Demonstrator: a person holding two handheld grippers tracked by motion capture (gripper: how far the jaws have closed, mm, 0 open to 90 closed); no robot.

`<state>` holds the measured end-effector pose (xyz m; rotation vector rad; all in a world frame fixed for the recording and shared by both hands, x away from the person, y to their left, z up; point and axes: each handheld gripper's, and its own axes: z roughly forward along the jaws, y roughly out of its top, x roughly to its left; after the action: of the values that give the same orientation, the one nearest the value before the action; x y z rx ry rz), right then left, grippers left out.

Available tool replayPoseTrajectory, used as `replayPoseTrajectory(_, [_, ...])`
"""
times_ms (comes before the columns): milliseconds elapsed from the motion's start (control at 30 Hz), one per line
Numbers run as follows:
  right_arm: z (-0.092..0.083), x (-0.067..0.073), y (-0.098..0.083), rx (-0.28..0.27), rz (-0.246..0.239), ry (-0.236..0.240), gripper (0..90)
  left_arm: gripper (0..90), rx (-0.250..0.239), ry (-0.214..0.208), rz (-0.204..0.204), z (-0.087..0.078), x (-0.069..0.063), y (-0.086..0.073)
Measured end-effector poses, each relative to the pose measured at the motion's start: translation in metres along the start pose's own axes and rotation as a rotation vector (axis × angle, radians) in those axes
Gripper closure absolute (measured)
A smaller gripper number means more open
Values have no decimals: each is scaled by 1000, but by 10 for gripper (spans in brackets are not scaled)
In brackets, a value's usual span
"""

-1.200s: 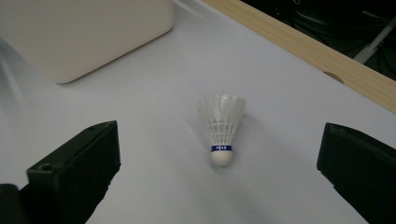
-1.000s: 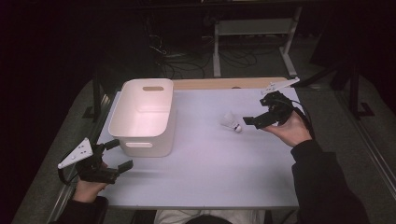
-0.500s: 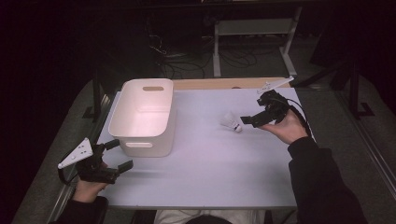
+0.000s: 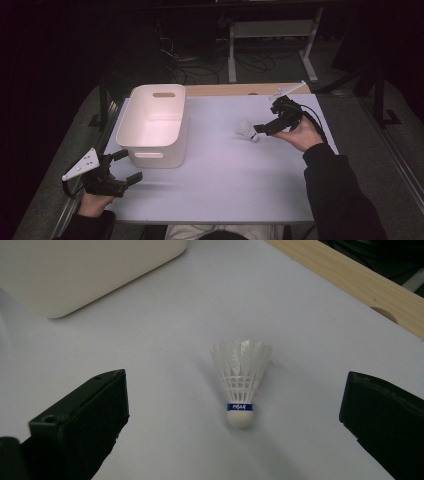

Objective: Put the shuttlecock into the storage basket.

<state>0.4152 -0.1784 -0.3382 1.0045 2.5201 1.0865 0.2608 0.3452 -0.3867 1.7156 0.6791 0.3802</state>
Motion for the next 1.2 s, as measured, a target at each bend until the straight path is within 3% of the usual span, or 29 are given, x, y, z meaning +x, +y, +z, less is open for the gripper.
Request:
replayPoseTrajectory(633, [28,-2,-1,74,-17,33,0,0,-1,0,1,0,0,0])
replayPoseTrajectory(1200, [51,-14,-6,120,6,45,0,0,-1,-2,2,0,0,0])
